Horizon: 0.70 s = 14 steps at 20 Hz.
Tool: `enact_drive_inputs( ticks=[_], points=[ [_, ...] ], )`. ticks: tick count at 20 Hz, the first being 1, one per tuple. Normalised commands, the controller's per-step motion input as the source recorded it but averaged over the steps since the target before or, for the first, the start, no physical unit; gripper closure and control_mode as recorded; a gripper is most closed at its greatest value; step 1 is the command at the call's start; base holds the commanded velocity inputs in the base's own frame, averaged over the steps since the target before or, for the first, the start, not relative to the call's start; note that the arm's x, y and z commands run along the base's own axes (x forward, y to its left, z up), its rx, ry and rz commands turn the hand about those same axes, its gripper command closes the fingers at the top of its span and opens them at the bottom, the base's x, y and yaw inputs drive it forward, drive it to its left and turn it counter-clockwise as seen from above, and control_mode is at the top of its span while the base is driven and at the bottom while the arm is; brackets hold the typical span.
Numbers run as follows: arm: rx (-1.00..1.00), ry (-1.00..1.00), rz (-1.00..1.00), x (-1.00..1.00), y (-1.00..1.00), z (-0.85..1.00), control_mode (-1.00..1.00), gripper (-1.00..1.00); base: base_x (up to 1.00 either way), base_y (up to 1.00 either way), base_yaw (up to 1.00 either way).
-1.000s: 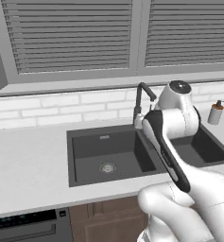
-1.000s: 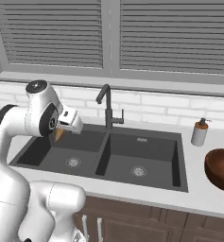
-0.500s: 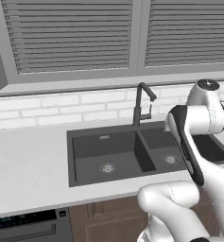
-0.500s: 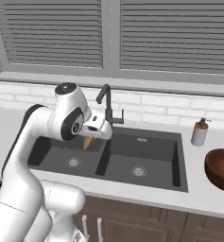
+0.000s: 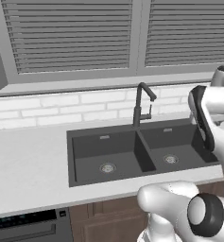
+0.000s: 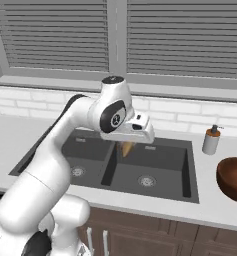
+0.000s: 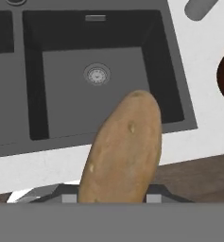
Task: Pick the sweet potato from the sink and place it in the bowl. Then pick the bowl and place it in the microwave. Then close the microwave door and press the start button.
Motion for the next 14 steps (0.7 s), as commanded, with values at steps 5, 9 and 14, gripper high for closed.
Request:
enact_drive_inputs(
  ticks=[5,9,14],
  points=[
    [0.0,0.08,-0.16,0.22,-0.83,-0.08,-1.0,1.0,0.0,0.0,0.0],
    [0.06,-0.02,-0.14,0.07,-1.0,-0.16,-1.0,1.0,0.0,0.0,0.0],
    [0.09,-0.06,-0.07,0.05,-0.94,-0.08,-1.0,1.0,0.0,0.0,0.0]
  ],
)
